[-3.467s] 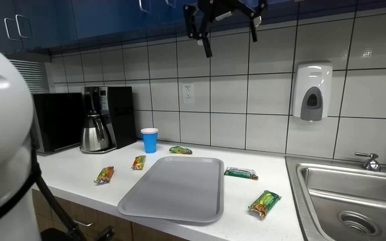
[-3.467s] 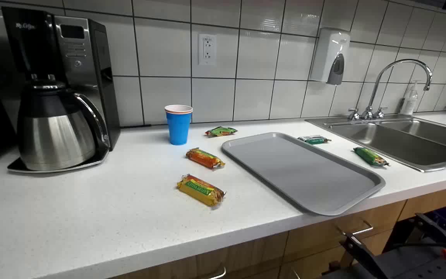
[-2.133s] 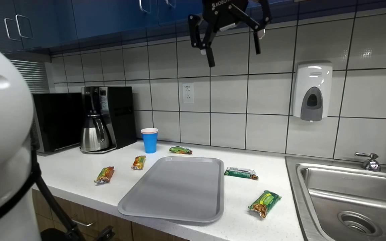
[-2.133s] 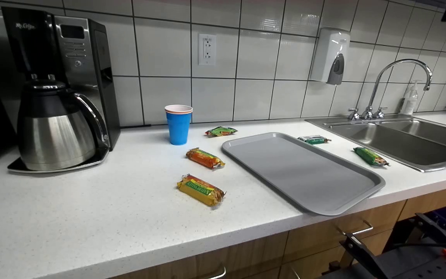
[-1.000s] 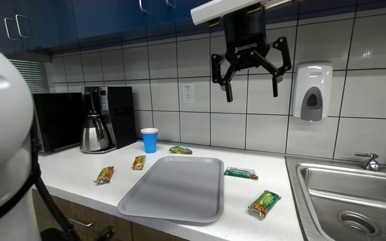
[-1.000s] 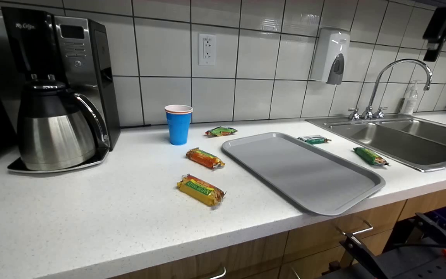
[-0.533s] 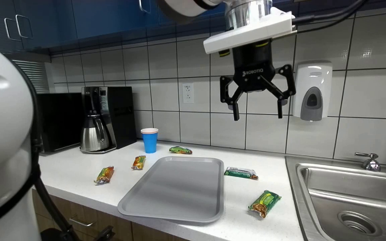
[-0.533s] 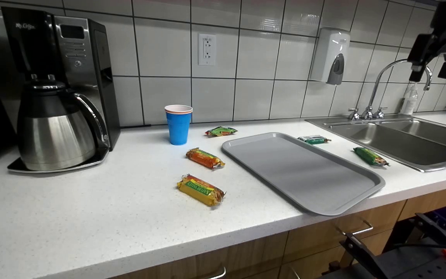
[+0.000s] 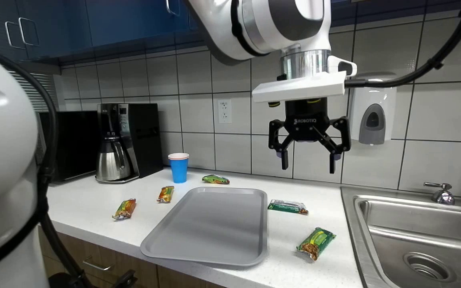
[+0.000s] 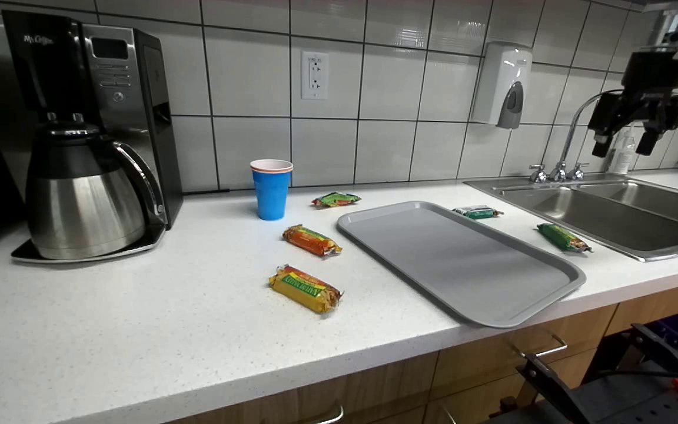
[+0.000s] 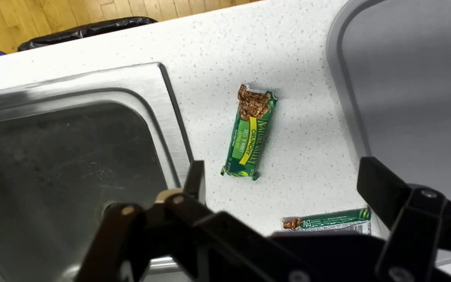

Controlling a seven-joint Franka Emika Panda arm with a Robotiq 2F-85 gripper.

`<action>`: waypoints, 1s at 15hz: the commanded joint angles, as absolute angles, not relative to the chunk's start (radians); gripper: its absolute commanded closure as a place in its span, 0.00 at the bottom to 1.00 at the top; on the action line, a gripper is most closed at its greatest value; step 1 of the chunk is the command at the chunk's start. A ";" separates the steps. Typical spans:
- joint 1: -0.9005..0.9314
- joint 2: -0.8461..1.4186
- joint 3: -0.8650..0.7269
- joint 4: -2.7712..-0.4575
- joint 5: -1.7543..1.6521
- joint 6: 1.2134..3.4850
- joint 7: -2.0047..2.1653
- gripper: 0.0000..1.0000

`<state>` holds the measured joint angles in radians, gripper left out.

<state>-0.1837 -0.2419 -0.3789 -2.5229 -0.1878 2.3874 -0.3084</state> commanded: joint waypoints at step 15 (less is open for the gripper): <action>-0.224 0.225 -0.307 -2.312 -0.097 2.527 -0.160 0.00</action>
<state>-0.1940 0.1690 -0.3412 -2.3645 -0.1141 2.5221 -0.2052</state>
